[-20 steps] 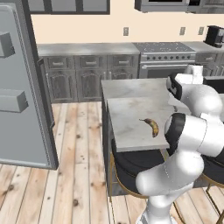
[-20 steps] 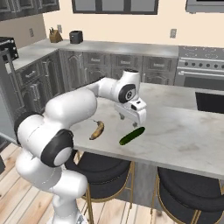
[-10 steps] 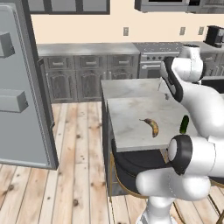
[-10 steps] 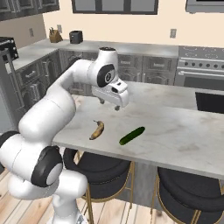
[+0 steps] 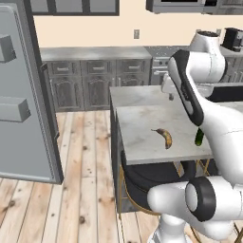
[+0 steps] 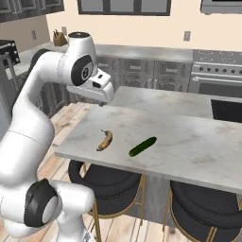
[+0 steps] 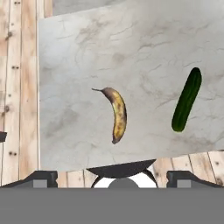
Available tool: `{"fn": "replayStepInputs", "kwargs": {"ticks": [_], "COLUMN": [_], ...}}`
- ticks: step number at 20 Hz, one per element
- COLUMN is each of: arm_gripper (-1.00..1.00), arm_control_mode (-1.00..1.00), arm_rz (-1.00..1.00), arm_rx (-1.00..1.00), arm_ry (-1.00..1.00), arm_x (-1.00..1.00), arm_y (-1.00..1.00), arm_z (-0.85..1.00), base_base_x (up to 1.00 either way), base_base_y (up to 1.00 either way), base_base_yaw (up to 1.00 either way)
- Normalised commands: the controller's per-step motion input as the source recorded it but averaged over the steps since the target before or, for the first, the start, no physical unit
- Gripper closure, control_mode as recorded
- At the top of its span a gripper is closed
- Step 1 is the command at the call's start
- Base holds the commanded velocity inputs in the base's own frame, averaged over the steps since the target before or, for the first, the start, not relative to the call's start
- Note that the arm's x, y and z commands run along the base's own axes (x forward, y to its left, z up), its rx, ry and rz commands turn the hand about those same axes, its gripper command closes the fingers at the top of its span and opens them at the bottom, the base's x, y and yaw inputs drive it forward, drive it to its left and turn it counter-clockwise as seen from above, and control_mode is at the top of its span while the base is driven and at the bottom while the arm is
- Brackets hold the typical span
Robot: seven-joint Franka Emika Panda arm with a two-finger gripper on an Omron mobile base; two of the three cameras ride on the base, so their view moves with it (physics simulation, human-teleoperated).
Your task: Open the fridge, remove the banana, cucumber, and shrimp, and place them on any counter.
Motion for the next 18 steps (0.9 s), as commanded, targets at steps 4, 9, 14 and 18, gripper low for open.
{"fn": "replayStepInputs", "kwargs": {"ticks": [4, 9, 14, 18], "arm_gripper": [-1.00, -1.00, -1.00, -1.00], "arm_control_mode": [-1.00, -1.00, -1.00, -1.00], "arm_rz": [0.22, 0.28, 0.24, 0.15], "arm_rx": [-0.02, 0.00, 0.00, -0.01], "arm_ry": [-0.22, -0.19, -0.19, -0.04], "arm_x": [-0.77, -0.63, -0.26, -0.01], "arm_y": [0.13, 0.05, 0.08, 0.39], "arm_z": [0.10, -0.20, 0.00, 0.14], "base_base_x": [0.00, 0.00, 0.00, 0.00], "base_base_y": [0.00, 0.00, 0.00, 0.00], "base_base_yaw": [0.00, 0.00, 0.00, 0.00]}}
